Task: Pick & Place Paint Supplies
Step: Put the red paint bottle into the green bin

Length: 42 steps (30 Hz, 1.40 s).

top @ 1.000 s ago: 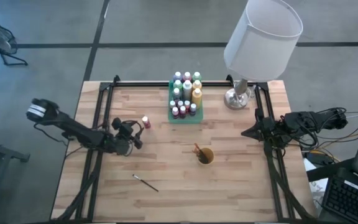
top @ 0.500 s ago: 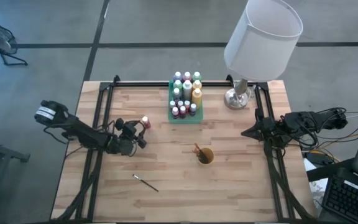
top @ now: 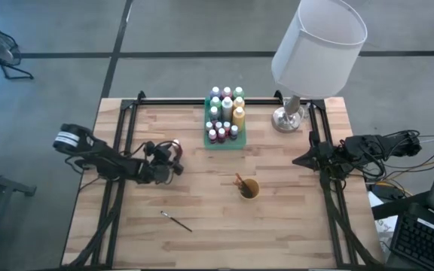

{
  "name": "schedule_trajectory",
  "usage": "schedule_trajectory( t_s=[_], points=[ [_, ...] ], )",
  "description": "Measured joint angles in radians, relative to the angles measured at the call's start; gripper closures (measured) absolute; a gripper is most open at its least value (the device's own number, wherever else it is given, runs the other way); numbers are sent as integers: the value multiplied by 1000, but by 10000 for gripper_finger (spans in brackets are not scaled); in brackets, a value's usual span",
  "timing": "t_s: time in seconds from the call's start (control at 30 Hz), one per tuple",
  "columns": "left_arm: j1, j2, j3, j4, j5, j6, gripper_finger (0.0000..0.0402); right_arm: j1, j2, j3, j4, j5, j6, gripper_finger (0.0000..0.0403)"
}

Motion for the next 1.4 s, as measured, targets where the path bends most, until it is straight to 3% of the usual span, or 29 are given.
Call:
schedule_trajectory(
  t_s=[0.5, 0.87, 0.97, 1.17, 1.4],
  points=[
    [67, 76, 31, 84, 3, 46, 168, 0, 0, 0, 0, 0, 0, 394],
    [71, 79, 32, 89, 28, 55, 266, 0, 0, 0, 0, 0, 0, 394],
    [71, 77, 32, 89, 39, 61, 269, 0, 0, 0, 0, 0, 0, 394],
    [71, 13, 33, 78, 193, 97, 259, 0, 0, 0, 0, 0, 0, 394],
    [71, -156, 76, 26, 556, 155, 260, 0, 0, 0, 0, 0, 0, 394]
  ],
)
